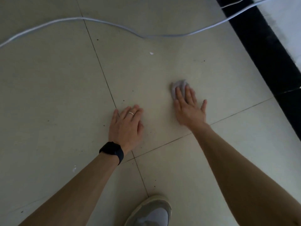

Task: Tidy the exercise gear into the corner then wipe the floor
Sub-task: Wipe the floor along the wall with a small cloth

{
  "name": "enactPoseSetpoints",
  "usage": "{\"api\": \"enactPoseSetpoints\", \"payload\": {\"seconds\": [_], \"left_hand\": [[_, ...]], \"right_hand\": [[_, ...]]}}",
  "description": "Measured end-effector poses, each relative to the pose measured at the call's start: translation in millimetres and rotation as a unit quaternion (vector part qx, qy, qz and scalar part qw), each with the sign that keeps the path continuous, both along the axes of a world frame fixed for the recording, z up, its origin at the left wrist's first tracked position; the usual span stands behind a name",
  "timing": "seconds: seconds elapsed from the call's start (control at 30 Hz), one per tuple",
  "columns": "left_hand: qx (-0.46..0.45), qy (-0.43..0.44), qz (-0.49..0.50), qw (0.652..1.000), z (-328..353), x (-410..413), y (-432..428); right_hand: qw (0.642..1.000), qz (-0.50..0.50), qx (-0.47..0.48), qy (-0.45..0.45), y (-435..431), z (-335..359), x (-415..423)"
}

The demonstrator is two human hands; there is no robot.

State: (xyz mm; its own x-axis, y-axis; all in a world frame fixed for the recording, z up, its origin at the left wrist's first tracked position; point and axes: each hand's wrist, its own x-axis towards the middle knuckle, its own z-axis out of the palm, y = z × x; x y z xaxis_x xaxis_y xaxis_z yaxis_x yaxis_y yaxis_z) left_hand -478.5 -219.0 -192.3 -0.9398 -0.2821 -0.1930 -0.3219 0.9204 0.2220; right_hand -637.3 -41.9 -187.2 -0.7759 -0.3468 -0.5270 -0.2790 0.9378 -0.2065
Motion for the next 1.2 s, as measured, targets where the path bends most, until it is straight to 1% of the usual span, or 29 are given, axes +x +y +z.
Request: {"api": "enactPoseSetpoints", "payload": {"seconds": [0.07,0.1,0.2,0.23,0.27,0.3,0.37,0.4,0.43,0.47,0.5,0.57,0.6,0.7,0.77,0.8,0.83,0.87,0.9,0.93,0.97,1.0,1.03,1.07,1.1,1.13,1.17,1.2], "left_hand": [[-0.033,0.017,-0.006,0.999,5.2,-11.5,2.6],[-0.043,0.029,-0.009,0.999,7.4,-21.7,5.3],[-0.019,0.044,-0.041,0.998,8.8,-59.0,25.7],[-0.008,0.037,-0.06,0.997,5.6,-70.8,35.9],[0.003,0.028,-0.084,0.996,1.8,-84.6,48.7],[0.011,0.02,-0.105,0.994,-2.8,-96.8,59.9],[0.016,0.016,-0.14,0.99,-10.6,-123.0,79.0],[0.016,0.014,-0.147,0.989,-13.3,-134.4,84.3],[0.021,0.009,-0.152,0.988,-16.1,-146.5,90.5],[0.026,0.002,-0.153,0.988,-19.4,-155.2,95.3],[0.026,-0.003,-0.156,0.987,-23.2,-161.0,100.0],[0.011,0.009,-0.157,0.988,-32.0,-161.7,103.3],[0.006,0.017,-0.153,0.988,-35.2,-161.9,103.4],[0.0,0.03,-0.147,0.989,-41.9,-167.1,104.6],[-0.001,0.027,-0.148,0.989,-42.5,-170.8,105.0],[0.001,0.027,-0.15,0.988,-43.4,-172.2,106.5],[0.002,0.024,-0.151,0.988,-44.3,-172.4,106.9],[0.001,0.018,-0.154,0.988,-44.7,-171.1,107.2],[-0.004,0.014,-0.158,0.987,-45.0,-169.0,107.4],[-0.008,0.013,-0.161,0.987,-45.4,-169.3,106.8],[-0.006,0.014,-0.159,0.987,-45.0,-170.2,106.0],[-0.002,0.016,-0.156,0.988,-44.5,-171.1,105.4],[-0.001,0.02,-0.156,0.988,-44.0,-171.9,105.5],[-0.002,0.027,-0.156,0.987,-43.7,-172.6,106.1],[-0.003,0.03,-0.153,0.988,-43.9,-173.8,106.3],[-0.002,0.032,-0.15,0.988,-44.2,-175.4,107.0],[-0.002,0.03,-0.149,0.988,-44.4,-175.9,107.4],[-0.002,0.028,-0.146,0.989,-44.6,-175.4,107.8]], "right_hand": [[0.995,-0.101,0.01,-0.005,19.1,2.9,-20.6],[0.991,-0.132,0.018,-0.003,31.0,4.5,-23.0],[0.978,-0.208,0.007,0.005,60.1,3.7,0.0],[0.981,-0.195,-0.008,0.017,64.5,1.1,16.2],[0.988,-0.15,-0.023,0.034,70.3,0.2,32.9],[0.995,-0.08,-0.035,0.045,76.4,-1.7,48.1],[0.997,0.047,-0.033,0.05,98.8,-3.9,58.8],[0.996,0.076,-0.026,0.049,110.6,-2.6,51.0],[0.996,0.07,-0.01,0.05,126.3,-2.6,36.5],[0.998,0.032,0.011,0.046,140.4,-0.3,21.0],[0.998,-0.032,0.028,0.038,154.5,3.3,4.5],[0.985,-0.167,0.045,0.007,176.4,8.9,-26.9],[0.975,-0.217,0.043,-0.001,184.2,9.8,-40.9],[0.941,-0.336,0.031,0.03,184.8,3.0,-72.2],[0.921,-0.385,0.016,0.062,156.3,-5.3,-80.1],[0.929,-0.361,-0.003,0.076,137.7,-7.7,-78.9],[0.954,-0.286,-0.028,0.087,117.6,-10.5,-72.8],[0.979,-0.176,-0.051,0.088,99.6,-12.5,-62.3],[0.993,-0.059,-0.059,0.088,89.6,-15.2,-50.7],[0.994,0.024,-0.058,0.091,89.9,-17.2,-47.9],[0.992,0.059,-0.059,0.093,98.3,-17.5,-57.5],[0.993,0.048,-0.053,0.095,111.9,-19.0,-74.0],[0.994,0.013,-0.026,0.102,127.8,-20.5,-93.2],[0.992,-0.045,0.011,0.119,144.3,-20.5,-113.2],[0.983,-0.115,0.048,0.133,158.8,-19.5,-134.0],[0.969,-0.196,0.059,0.137,169.3,-19.3,-150.7],[0.953,-0.263,0.054,0.139,173.5,-19.4,-159.7],[0.942,-0.301,0.035,0.148,169.3,-20.9,-160.4]]}}
